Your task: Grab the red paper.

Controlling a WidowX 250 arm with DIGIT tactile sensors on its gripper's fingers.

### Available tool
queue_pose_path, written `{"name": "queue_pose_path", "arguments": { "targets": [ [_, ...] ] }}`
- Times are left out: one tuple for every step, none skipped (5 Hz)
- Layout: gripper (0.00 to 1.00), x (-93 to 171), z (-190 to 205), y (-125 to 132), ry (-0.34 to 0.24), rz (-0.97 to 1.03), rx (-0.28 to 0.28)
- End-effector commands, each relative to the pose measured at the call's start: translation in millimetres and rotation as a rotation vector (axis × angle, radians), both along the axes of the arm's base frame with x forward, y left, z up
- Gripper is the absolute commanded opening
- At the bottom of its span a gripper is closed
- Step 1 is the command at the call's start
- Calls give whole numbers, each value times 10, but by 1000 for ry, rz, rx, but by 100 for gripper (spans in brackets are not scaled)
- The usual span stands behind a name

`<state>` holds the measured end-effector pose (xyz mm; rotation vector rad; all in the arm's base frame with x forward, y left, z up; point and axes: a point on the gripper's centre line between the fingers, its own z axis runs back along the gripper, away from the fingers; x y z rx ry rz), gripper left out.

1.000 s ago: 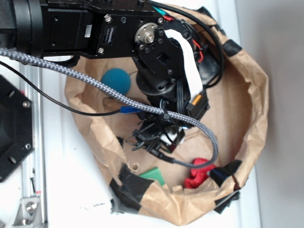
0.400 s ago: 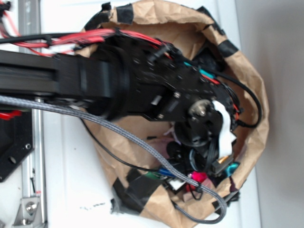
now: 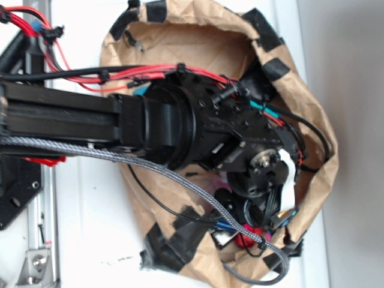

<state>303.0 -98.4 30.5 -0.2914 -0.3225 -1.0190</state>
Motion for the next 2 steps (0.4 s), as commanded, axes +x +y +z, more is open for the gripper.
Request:
{"name": "queue_pose_path", "arguments": {
  "targets": [
    [0,-69,153,-110,-12,8,-20],
    [0,-64,264,119,-17,86,-35]
  ]
}}
